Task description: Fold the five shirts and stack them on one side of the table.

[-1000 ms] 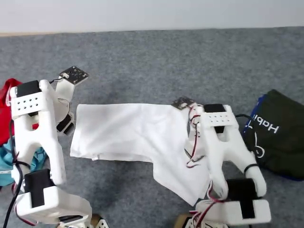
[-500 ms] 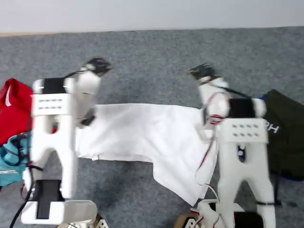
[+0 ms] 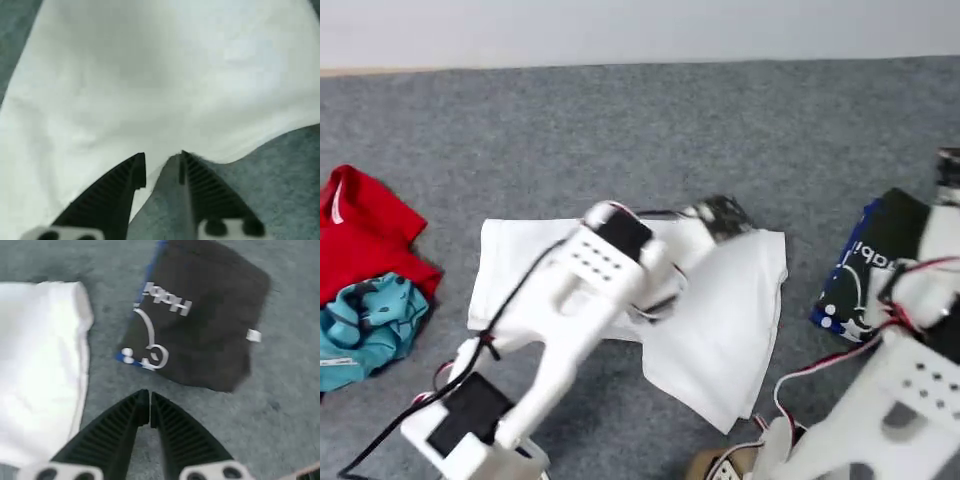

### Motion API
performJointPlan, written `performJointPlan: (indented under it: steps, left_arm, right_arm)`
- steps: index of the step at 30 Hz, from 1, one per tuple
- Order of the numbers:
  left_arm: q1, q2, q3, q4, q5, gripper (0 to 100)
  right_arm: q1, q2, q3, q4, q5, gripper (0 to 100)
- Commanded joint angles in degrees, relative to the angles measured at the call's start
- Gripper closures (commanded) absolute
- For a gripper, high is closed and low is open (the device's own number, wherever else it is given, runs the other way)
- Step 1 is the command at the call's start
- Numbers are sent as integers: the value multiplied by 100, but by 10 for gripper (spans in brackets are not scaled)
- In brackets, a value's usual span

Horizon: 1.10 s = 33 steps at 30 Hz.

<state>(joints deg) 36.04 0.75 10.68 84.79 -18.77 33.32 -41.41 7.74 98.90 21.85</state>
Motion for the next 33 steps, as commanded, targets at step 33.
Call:
performJointPlan:
  steps: [33]
  left_arm:
    - [1662,2462,-514,-738,-141,882]
  right_arm:
    - [602,-268,-281,251,-62,988]
